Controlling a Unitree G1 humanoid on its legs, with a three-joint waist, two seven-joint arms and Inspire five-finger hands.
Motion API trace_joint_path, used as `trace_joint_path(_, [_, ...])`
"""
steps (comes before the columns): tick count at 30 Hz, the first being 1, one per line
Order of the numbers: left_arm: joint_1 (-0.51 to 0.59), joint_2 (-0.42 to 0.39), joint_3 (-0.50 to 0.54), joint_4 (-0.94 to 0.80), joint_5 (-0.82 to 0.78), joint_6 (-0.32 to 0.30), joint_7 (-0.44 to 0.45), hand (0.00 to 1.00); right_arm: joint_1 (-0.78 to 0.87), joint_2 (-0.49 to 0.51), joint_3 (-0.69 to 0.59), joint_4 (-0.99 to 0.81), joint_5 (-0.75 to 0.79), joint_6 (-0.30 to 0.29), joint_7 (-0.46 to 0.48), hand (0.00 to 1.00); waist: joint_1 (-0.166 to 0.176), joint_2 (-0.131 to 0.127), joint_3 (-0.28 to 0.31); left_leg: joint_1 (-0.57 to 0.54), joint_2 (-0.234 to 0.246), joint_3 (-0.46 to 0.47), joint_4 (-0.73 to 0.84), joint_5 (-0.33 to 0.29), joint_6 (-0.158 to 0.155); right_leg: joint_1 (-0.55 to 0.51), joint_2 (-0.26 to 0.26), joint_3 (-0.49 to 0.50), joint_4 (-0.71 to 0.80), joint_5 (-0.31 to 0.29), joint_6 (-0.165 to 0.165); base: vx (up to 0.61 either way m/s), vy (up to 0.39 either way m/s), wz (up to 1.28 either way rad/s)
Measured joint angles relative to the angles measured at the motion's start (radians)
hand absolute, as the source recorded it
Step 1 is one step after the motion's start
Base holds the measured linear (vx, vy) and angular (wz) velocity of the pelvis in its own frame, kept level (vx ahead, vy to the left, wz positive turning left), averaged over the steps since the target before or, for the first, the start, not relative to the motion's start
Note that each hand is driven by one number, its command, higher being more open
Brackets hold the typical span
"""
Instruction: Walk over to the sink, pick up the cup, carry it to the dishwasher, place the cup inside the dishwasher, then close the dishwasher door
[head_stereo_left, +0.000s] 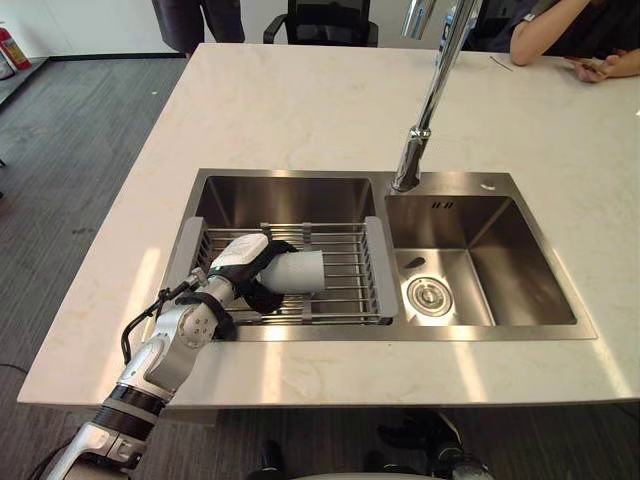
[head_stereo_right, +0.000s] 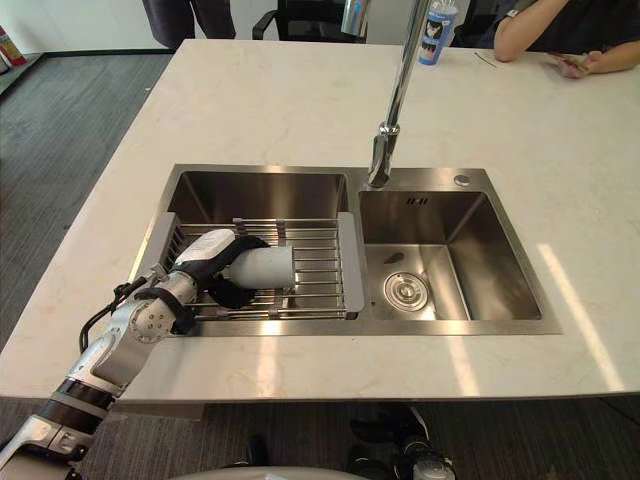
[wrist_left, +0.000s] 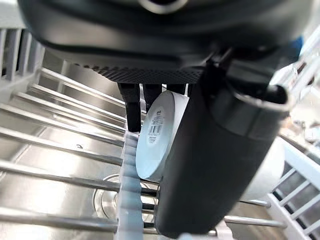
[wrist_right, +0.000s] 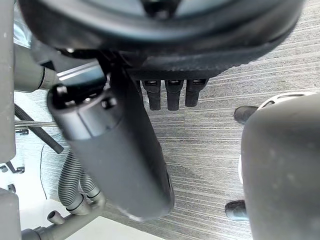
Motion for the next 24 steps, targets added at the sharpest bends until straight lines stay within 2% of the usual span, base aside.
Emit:
trace_joint_path(5, [-0.02, -0.003, -0.02, 0.002, -0.002, 0.007, 0.0, 0.3, -0.002, 0.0, 0.001, 0.0, 0.0, 0.0, 0.001, 0.9, -0.008, 0.0, 0.0, 0.0, -0.002, -0.003, -0.001, 0.0, 0.0, 0.005, -0.001, -0.004, -0.003, 0.0, 0.0, 0.0, 0.0, 0.01])
trace_joint_path(11, [-0.019, -0.094, -0.027, -0.024, -0.06, 0.025, 0.011, 0.3, 0.0, 0.0, 0.001, 0.001, 0.001, 0.0, 0.001, 0.9, -0.006, -0.001, 0.001, 0.001, -0.003, -0.011, 0.002, 0.001, 0.0, 0.014, -0.001, -0.007, -0.002, 0.0, 0.0, 0.0, 0.001, 0.04])
trace_joint_path(15, [-0.009, -0.191, -0.024, -0.143, -0.211, 0.028, 0.074, 0.3, 0.004, -0.005, -0.001, 0.007, 0.001, 0.0, -0.001, 0.9, 0.015, -0.002, 0.001, 0.002, -0.002, -0.011, 0.002, 0.002, 0.001, 0.014, -0.001, -0.005, 0.002, 0.0, 0.0, 0.0, 0.0, 0.0])
trace_joint_path(19, [0.019, -0.259, 0.014, -0.246, -0.334, 0.007, 0.112, 0.3, 0.005, -0.007, -0.003, 0.009, 0.001, 0.0, -0.002, 0.9, 0.017, -0.003, 0.001, 0.008, -0.001, -0.008, 0.002, 0.002, 0.002, 0.014, -0.001, 0.001, 0.012, -0.001, -0.001, -0.01, 0.002, -0.03])
trace_joint_path(23, [0.09, -0.328, 0.071, -0.302, -0.5, -0.025, 0.149, 0.3, 0.005, -0.01, -0.012, 0.019, 0.001, 0.0, -0.002, 0.9, 0.02, -0.003, 0.001, 0.014, 0.001, -0.003, 0.002, 0.004, 0.004, 0.014, -0.001, 0.006, 0.022, -0.002, -0.003, -0.03, 0.005, -0.03])
trace_joint_path(24, [0.127, -0.348, 0.092, -0.317, -0.584, -0.026, 0.158, 0.3, 0.005, -0.014, -0.014, 0.028, 0.001, 0.0, -0.002, 0.9, 0.02, -0.004, 0.001, 0.016, 0.001, -0.002, 0.001, 0.004, 0.005, 0.014, -0.001, 0.008, 0.025, -0.002, -0.003, -0.04, 0.008, -0.03])
